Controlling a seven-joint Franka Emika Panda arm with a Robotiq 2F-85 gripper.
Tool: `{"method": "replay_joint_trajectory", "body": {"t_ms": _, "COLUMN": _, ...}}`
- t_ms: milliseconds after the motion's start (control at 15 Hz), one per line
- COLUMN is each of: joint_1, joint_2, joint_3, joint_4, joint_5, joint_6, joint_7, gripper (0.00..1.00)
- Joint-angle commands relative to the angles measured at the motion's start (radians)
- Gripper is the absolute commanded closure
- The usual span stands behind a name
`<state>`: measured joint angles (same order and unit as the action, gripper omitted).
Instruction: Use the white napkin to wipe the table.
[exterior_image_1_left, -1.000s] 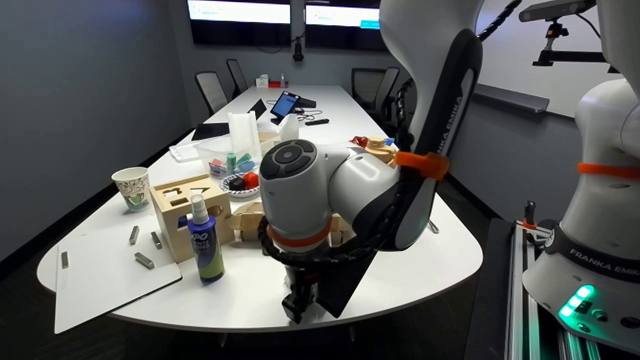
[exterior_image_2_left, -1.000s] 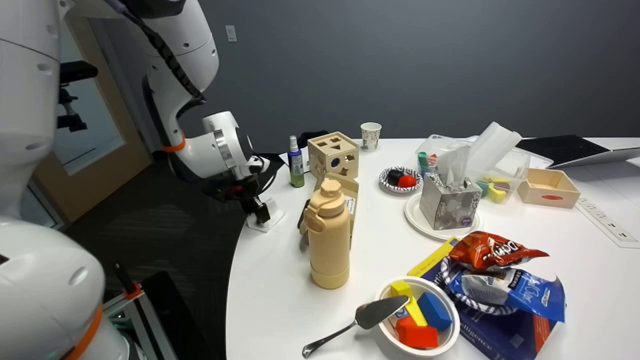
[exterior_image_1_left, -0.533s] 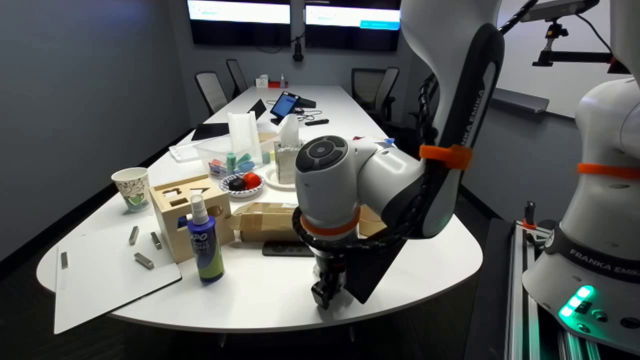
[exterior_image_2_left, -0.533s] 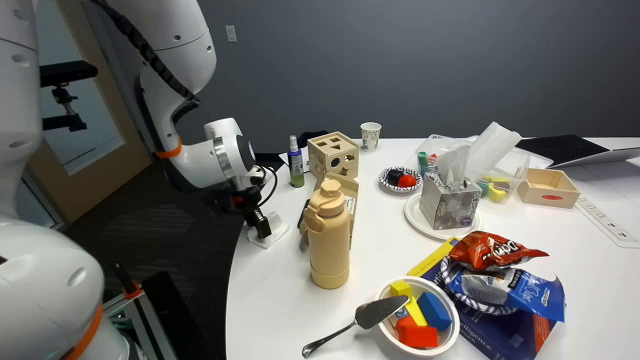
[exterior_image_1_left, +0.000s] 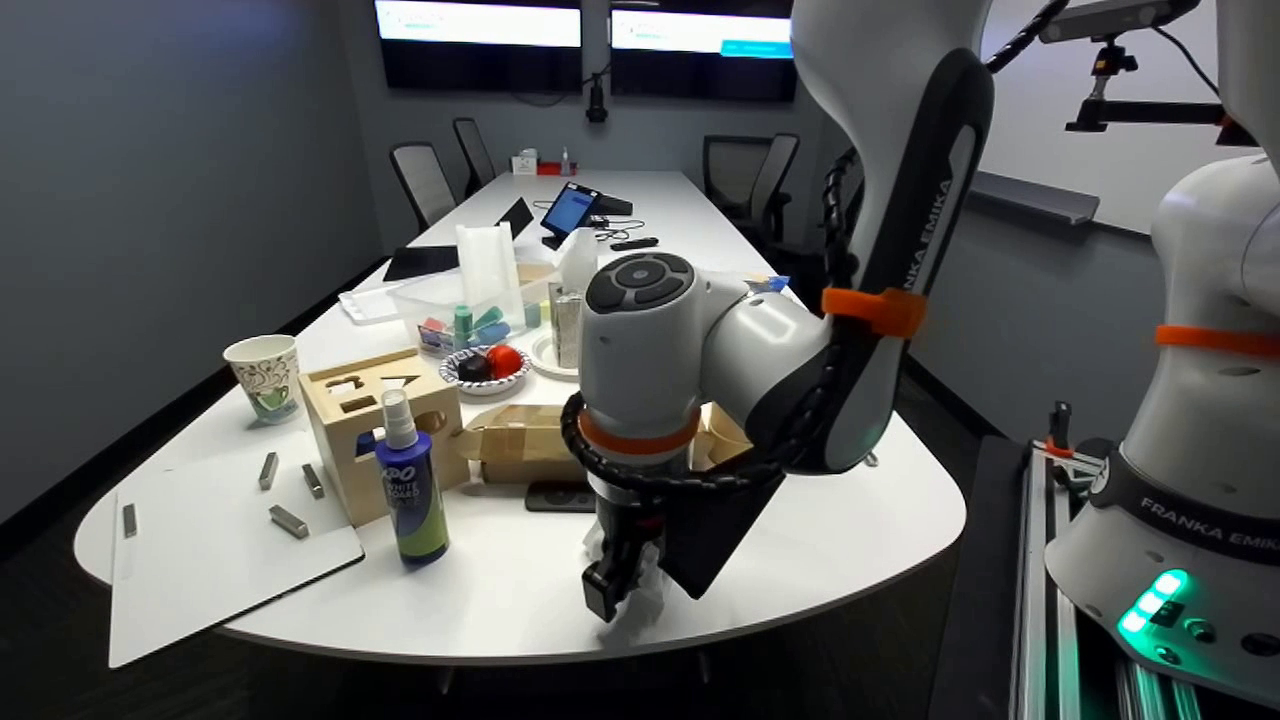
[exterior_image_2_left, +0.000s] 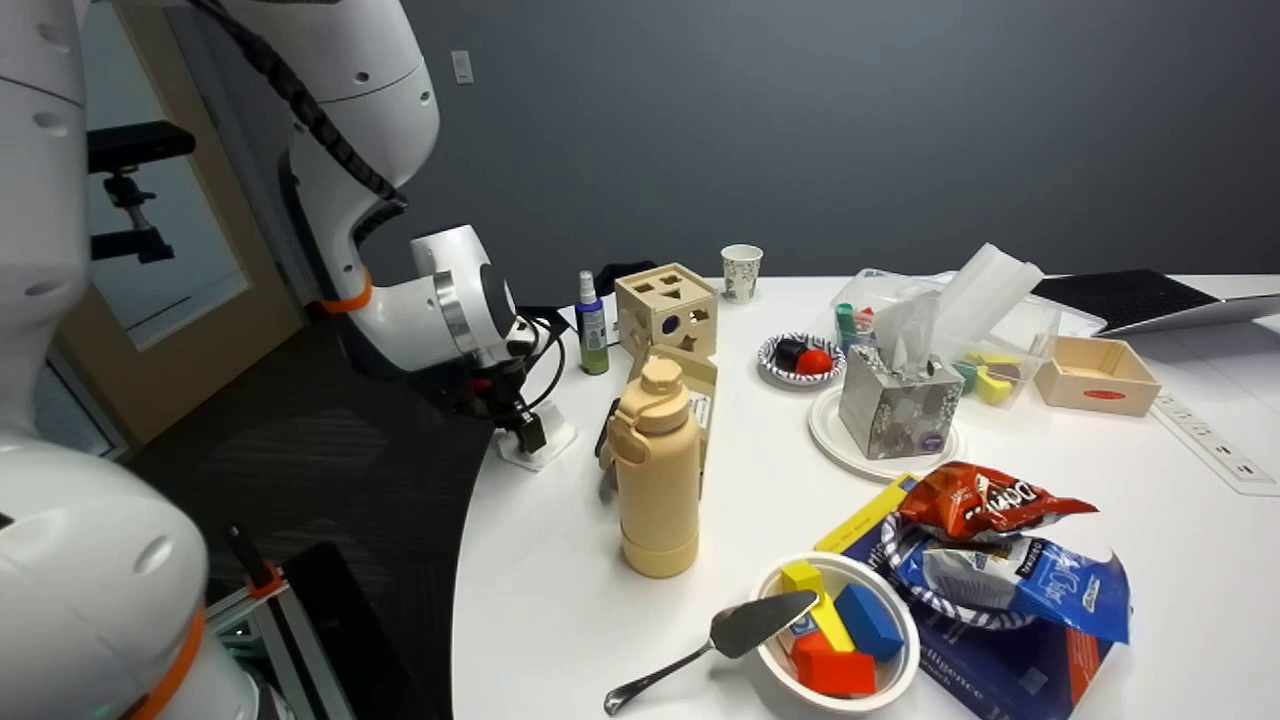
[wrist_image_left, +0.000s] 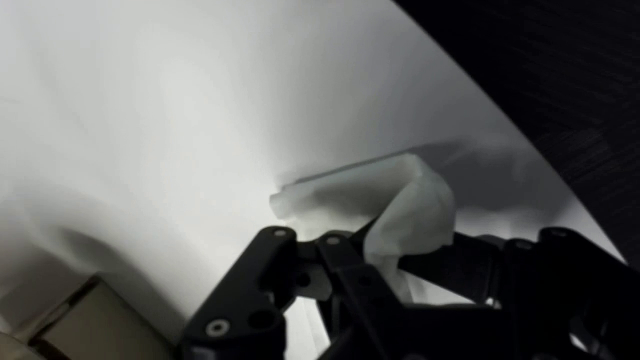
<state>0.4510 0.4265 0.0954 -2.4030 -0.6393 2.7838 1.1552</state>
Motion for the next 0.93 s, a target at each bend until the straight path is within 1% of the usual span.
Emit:
{"method": "replay_joint_trajectory", "body": {"t_ms": 0, "joint_1": -0.015, "joint_2": 0.073, "joint_3": 0.012, "joint_4": 0.11, "joint_5": 0.001, "joint_6": 0.017, "joint_7": -0.068, "gripper": 1.0}}
{"method": "replay_joint_trajectory", "body": {"t_ms": 67, "joint_1": -0.015, "joint_2": 0.092, "joint_3": 0.016, "joint_4": 0.142, "joint_5": 0.006, "joint_6": 0.011, "joint_7": -0.085, "gripper": 1.0}}
{"method": "replay_joint_trajectory", "body": {"t_ms": 133, "joint_1": 0.015, "joint_2": 0.114, "joint_3": -0.011, "joint_4": 0.175, "joint_5": 0.044, "joint_6": 0.008, "joint_7": -0.133, "gripper": 1.0}}
{"method": "replay_joint_trajectory", "body": {"t_ms": 333, "joint_1": 0.022, "joint_2": 0.178, "joint_3": -0.009, "joint_4": 0.265, "joint_5": 0.094, "joint_6": -0.004, "joint_7": -0.219, "gripper": 1.0}}
{"method": "replay_joint_trajectory", "body": {"t_ms": 533, "joint_1": 0.048, "joint_2": 0.213, "joint_3": -0.026, "joint_4": 0.329, "joint_5": 0.145, "joint_6": -0.004, "joint_7": -0.286, "gripper": 1.0}}
{"method": "replay_joint_trajectory", "body": {"t_ms": 733, "joint_1": 0.04, "joint_2": 0.226, "joint_3": 0.011, "joint_4": 0.347, "joint_5": 0.233, "joint_6": 0.002, "joint_7": -0.395, "gripper": 1.0}}
{"method": "replay_joint_trajectory", "body": {"t_ms": 867, "joint_1": 0.033, "joint_2": 0.219, "joint_3": 0.043, "joint_4": 0.333, "joint_5": 0.302, "joint_6": -0.009, "joint_7": -0.468, "gripper": 1.0}}
